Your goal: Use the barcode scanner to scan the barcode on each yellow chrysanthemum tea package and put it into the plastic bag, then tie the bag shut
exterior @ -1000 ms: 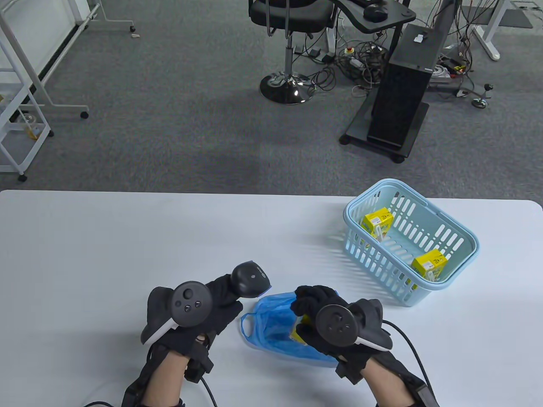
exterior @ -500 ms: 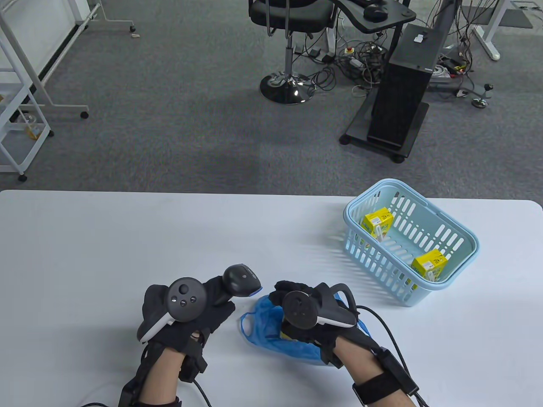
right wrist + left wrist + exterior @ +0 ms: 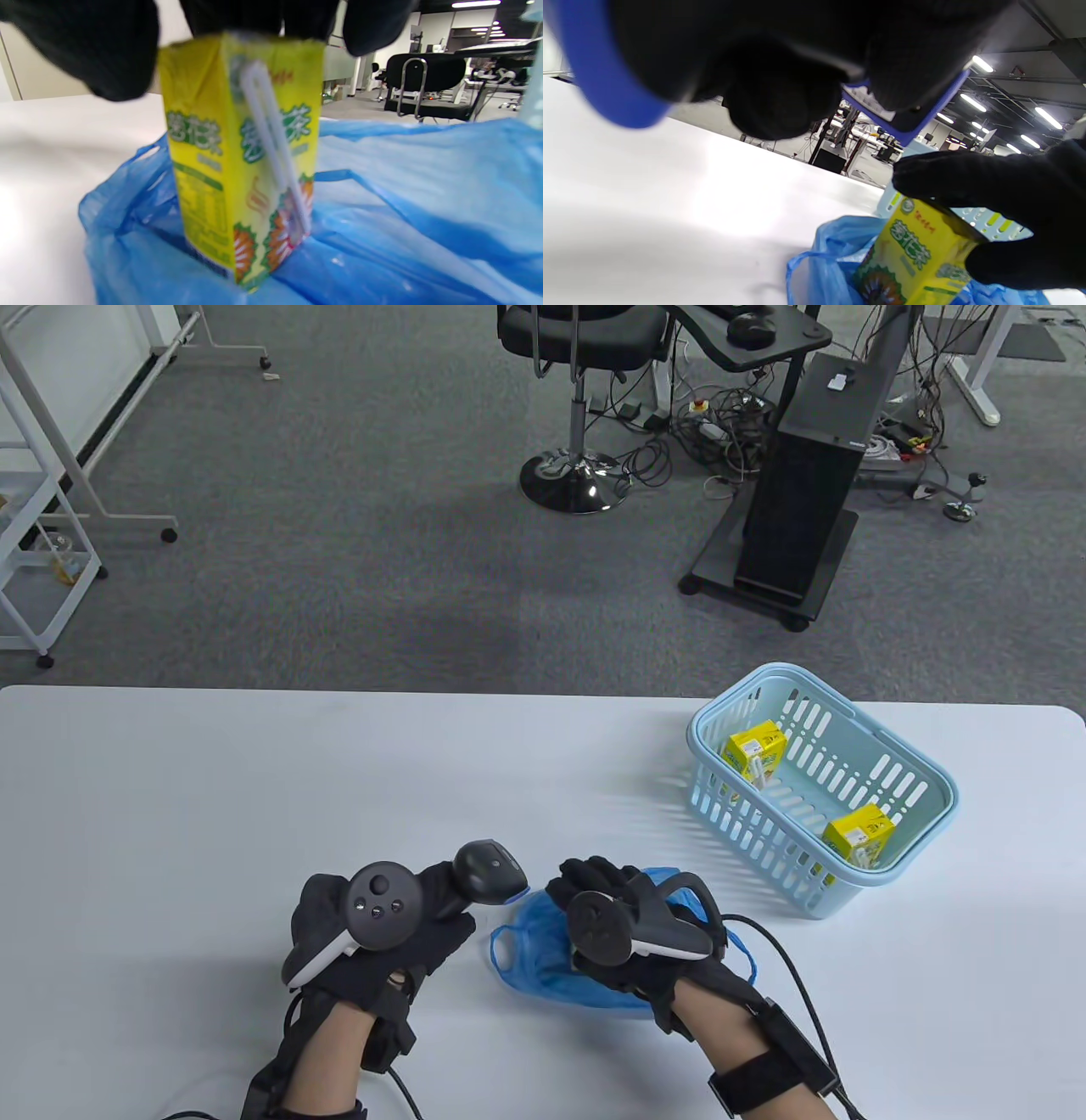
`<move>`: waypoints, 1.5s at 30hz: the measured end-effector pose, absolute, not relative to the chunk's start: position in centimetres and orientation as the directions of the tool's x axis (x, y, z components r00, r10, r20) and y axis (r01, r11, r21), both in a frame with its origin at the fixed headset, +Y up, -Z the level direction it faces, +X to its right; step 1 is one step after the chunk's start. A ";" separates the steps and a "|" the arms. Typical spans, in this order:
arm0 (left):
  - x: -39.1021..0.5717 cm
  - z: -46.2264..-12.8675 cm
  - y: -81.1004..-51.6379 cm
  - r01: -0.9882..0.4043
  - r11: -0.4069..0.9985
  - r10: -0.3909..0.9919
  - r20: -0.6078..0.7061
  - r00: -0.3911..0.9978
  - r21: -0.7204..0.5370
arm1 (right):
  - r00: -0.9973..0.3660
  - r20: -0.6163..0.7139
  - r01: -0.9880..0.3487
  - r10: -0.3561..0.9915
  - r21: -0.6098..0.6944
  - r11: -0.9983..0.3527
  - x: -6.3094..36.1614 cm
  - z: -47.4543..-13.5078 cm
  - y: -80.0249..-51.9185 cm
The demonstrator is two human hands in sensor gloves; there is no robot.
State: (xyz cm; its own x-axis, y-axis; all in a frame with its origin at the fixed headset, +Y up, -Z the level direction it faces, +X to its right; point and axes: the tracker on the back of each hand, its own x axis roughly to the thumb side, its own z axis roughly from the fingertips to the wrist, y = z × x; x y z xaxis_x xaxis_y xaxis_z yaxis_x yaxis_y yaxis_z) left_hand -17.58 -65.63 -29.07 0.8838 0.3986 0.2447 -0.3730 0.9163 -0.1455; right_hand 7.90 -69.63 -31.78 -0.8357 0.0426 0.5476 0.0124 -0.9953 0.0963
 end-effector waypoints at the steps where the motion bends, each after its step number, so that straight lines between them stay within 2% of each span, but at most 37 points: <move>1: -17.5 -29.0 -65.6 -0.373 0.916 0.399 0.247 0.883 -0.145 | -0.836 0.546 -0.003 0.051 0.089 -0.996 8.2 -31.7 -69.3; 10: -15.5 -28.0 -63.8 -0.378 0.918 0.395 0.356 0.847 -0.121 | -0.895 0.427 -0.127 0.130 0.036 -0.991 14.5 -31.9 -63.5; 14: -13.7 -26.9 -62.4 -0.423 0.896 0.437 0.439 0.785 -0.135 | -0.934 0.320 -0.171 0.157 -0.015 -0.985 18.5 -32.7 -60.8; 17: -12.4 -26.1 -61.4 -0.418 0.897 0.430 0.495 0.756 -0.141 | -0.972 0.201 -0.138 0.125 -0.048 -0.989 21.7 -34.1 -59.2; 20: -11.6 -25.3 -60.7 -0.409 0.903 0.414 0.529 0.741 -0.133 | -0.996 0.065 -0.063 0.067 0.055 -0.996 25.1 -36.9 -58.4; 21: -11.5 -25.1 -60.5 -0.407 0.904 0.411 0.536 0.737 -0.132 | -0.998 0.032 -0.059 0.063 0.109 -0.992 26.2 -38.0 -58.5; 22: -11.3 -24.9 -60.2 -0.406 0.904 0.410 0.543 0.733 -0.134 | -0.998 -0.042 -0.062 0.054 0.217 -0.974 27.9 -39.6 -58.9; 27: -11.2 -24.4 -59.5 -0.413 0.903 0.405 0.559 0.724 -0.120 | -0.986 -0.166 -0.049 -0.002 0.299 -0.953 31.1 -42.4 -60.5; 32: -11.3 -24.5 -59.6 -0.405 0.905 0.407 0.547 0.732 -0.131 | -0.966 -0.214 0.044 -0.144 0.415 -0.909 32.2 -44.7 -63.1; 36: -11.6 -24.9 -60.0 -0.406 0.900 0.424 0.528 0.736 -0.157 | -0.938 -0.266 0.065 -0.223 0.498 -0.865 32.9 -46.1 -64.7; 41: -12.1 -25.6 -60.8 -0.400 0.899 0.433 0.496 0.753 -0.177 | -0.932 -0.267 0.053 -0.246 0.571 -0.819 32.6 -47.3 -66.4; 45: -12.2 -25.9 -61.1 -0.397 0.899 0.435 0.484 0.759 -0.185 | -0.925 -0.225 0.099 -0.307 0.637 -0.765 32.1 -47.8 -67.6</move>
